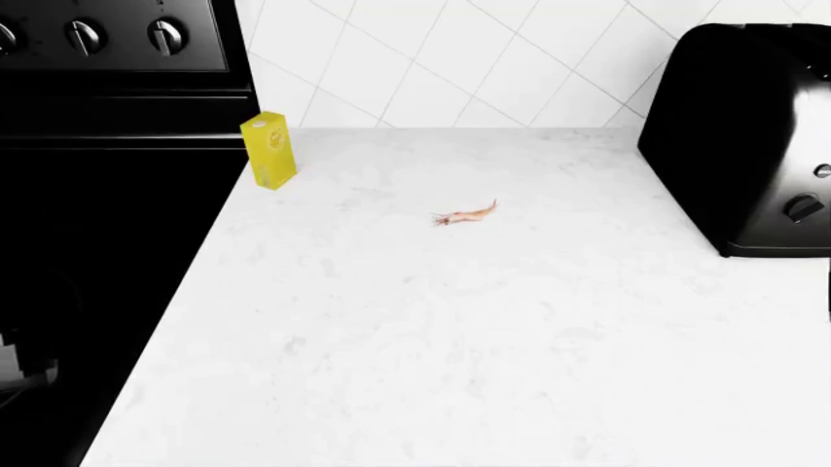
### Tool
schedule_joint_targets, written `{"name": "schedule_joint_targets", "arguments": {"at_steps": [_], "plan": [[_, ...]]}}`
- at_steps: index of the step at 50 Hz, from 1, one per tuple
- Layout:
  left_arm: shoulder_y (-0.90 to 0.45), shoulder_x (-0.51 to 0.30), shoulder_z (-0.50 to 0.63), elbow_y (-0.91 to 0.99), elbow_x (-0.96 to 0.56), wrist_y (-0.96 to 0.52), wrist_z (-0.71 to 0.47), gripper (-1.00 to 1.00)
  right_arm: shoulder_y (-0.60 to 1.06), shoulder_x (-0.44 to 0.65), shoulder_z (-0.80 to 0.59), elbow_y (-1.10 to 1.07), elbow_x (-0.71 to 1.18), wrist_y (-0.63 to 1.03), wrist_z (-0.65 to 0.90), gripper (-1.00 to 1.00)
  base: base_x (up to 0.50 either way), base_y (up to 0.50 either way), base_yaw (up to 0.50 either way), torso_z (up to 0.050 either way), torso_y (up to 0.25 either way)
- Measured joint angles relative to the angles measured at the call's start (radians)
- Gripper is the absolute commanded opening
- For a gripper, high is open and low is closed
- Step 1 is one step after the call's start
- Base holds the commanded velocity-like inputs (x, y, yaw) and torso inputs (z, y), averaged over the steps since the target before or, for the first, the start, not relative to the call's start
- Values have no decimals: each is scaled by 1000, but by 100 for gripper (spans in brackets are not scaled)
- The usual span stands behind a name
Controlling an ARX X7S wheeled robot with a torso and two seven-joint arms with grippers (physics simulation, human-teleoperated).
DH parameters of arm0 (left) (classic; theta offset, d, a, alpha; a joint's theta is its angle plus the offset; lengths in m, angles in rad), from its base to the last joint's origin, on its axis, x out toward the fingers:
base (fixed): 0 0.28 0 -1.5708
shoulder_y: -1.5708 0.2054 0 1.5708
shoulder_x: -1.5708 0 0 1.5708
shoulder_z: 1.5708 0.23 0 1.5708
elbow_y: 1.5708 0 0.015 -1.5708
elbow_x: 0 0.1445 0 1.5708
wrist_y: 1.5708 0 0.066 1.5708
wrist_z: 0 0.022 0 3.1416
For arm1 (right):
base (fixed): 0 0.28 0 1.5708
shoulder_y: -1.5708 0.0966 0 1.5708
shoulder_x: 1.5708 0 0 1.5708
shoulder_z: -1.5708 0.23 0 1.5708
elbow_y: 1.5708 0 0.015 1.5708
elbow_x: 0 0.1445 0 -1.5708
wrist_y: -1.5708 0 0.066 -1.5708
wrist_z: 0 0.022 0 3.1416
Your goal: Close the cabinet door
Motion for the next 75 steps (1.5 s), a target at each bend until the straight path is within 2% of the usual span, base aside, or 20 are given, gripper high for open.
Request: {"name": "schedule_joint_targets", "arguments": {"at_steps": [14, 26, 58, 75], "plan": [[1, -1, 5, -8, 4, 6, -1, 100, -4, -12, 27, 102, 126, -47, -106, 100, 0, 0, 0, 0, 0], [2, 0, 11, -19, 8, 15, 0, 100, -5, -33, 12, 188, 162, -99, -202, 100, 0, 0, 0, 0, 0], [1, -3, 21, -35, 11, 25, -2, 100, 38, -85, -52, 399, 117, -152, -391, 100, 0, 0, 0, 0, 0], [-7, -15, 19, -25, 3, 11, -9, 100, 114, -143, -97, 626, 48, -170, -522, 100, 0, 0, 0, 0, 0]]}}
